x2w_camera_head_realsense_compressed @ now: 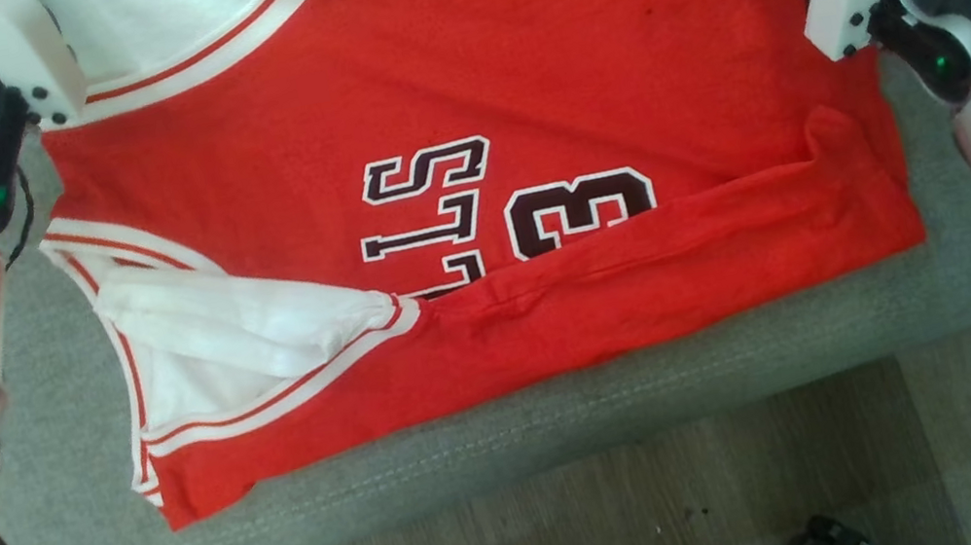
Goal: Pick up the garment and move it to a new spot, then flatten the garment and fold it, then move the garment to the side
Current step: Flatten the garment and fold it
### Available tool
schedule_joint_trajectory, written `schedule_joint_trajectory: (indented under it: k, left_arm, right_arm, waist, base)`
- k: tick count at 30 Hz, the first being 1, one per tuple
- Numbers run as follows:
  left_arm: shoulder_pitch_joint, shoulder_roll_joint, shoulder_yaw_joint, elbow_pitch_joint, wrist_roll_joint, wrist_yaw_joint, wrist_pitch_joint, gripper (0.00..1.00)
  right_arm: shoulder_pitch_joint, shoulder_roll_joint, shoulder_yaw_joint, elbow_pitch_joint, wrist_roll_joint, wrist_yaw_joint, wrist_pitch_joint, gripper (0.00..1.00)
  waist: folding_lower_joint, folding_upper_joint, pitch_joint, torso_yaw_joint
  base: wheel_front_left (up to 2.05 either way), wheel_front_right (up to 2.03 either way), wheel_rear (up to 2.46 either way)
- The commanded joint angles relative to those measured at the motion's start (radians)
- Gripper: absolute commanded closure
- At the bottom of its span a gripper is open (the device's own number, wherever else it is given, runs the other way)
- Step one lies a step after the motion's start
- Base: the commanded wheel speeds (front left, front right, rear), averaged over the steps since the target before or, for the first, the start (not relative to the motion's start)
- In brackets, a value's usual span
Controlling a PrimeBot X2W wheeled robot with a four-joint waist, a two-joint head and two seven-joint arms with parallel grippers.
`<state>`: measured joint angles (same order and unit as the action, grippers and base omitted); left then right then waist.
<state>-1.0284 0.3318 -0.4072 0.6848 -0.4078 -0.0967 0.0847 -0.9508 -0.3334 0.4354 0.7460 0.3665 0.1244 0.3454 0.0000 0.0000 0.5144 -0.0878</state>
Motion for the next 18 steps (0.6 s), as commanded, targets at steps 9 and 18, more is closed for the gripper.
schedule_joint_trajectory:
  k: [9, 18]
  left_arm:
    - [-0.050, 0.026, 0.009, -0.013, -0.013, -0.005, -0.019, 1.00]
    - [-0.081, 0.029, 0.003, 0.004, -0.020, -0.005, -0.022, 1.00]
  right_arm:
    - [-0.071, -0.025, 0.035, 0.104, -0.017, 0.006, -0.030, 0.00]
    - [-0.118, -0.001, 0.074, 0.196, 0.029, 0.006, -0.037, 1.00]
  waist:
    - [0.0000, 0.0000, 0.020, 0.016]
    - [0.0000, 0.0000, 0.041, 0.022]
  base:
    - [0.00, 0.00, 0.00]
    - [0.00, 0.00, 0.00]
